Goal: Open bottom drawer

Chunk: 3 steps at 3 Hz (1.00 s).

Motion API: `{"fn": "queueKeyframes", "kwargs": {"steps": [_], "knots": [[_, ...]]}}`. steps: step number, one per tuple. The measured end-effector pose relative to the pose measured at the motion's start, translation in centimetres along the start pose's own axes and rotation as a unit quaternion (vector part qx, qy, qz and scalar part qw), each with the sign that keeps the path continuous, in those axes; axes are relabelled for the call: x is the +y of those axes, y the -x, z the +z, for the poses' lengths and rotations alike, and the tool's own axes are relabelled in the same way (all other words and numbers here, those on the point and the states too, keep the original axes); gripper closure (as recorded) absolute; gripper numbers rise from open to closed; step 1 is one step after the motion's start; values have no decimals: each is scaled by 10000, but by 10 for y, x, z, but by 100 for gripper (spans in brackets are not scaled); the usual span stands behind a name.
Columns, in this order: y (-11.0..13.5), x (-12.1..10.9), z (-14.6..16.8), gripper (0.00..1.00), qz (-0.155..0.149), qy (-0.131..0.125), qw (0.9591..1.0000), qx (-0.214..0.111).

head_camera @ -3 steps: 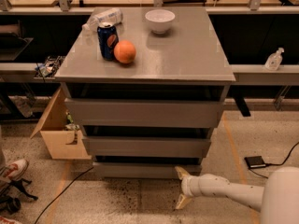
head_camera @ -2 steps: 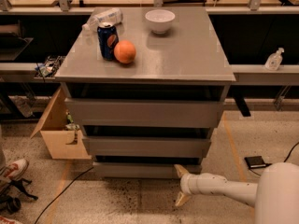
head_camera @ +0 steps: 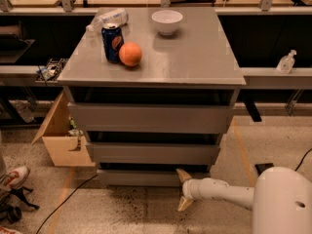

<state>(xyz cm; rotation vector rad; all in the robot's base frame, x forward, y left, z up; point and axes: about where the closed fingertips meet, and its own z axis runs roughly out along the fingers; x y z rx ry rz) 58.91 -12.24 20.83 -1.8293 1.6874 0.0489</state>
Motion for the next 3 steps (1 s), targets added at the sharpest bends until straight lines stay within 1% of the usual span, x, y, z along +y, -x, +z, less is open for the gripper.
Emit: {"fn": "queueKeyframes", "kwargs": {"steps": [1,2,3], "knots": [[4,-9,20,0,-38,15,10000,-63],[11,-18,35,0,-142,41,9998,-164],[15,-22,47,0,-191,101,9994,-259]]}}
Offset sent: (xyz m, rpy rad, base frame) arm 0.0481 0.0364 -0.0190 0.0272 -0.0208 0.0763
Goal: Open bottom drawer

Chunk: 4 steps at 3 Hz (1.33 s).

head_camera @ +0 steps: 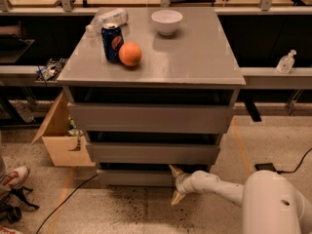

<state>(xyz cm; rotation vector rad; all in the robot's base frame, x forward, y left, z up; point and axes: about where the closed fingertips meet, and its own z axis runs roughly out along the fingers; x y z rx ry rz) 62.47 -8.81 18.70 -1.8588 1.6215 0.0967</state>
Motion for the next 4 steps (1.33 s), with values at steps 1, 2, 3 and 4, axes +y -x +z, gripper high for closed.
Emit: {"fn": "queueKeyframes", "kwargs": {"steps": [1,2,3,4], "knots": [[1,-4,15,0,-22,90,9999,-96],[1,-4,26,16,-29,225,9996,-175],[-2,7,29,40,81,434,9988,-209],[-7,18,21,62,199,530,9983,-150]]}}
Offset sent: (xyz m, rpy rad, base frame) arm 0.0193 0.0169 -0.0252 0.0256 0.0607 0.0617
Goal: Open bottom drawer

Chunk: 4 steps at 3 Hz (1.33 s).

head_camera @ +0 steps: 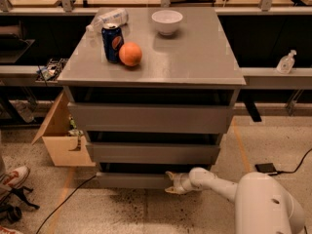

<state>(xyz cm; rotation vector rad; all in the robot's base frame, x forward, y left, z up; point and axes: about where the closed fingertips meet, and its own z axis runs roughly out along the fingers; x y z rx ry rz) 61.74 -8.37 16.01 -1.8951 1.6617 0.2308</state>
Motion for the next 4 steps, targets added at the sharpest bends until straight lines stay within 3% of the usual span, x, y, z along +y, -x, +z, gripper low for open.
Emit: {"fn": "queueKeyframes", "kwargs": {"steps": [1,2,4], "knots": [[3,-2,-6,87,0,0,10000,0],[8,-5,-12,100,2,0,10000,-1],[9,-6,-14,100,4,0,10000,-3]]}}
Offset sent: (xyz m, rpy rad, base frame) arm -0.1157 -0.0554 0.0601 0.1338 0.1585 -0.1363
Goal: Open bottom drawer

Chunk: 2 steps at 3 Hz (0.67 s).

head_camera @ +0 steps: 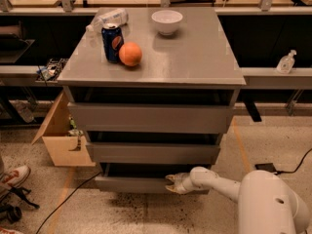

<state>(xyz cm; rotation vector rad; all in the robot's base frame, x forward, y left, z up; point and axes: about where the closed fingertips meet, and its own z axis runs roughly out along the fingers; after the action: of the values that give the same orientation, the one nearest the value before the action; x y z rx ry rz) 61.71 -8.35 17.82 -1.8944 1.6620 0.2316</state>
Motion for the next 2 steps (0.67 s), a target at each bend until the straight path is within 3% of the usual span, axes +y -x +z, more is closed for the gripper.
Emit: {"fn": "queueKeyframes", "kwargs": {"steps": [2], "knots": [[0,0,0,100,0,0,10000,0]]}}
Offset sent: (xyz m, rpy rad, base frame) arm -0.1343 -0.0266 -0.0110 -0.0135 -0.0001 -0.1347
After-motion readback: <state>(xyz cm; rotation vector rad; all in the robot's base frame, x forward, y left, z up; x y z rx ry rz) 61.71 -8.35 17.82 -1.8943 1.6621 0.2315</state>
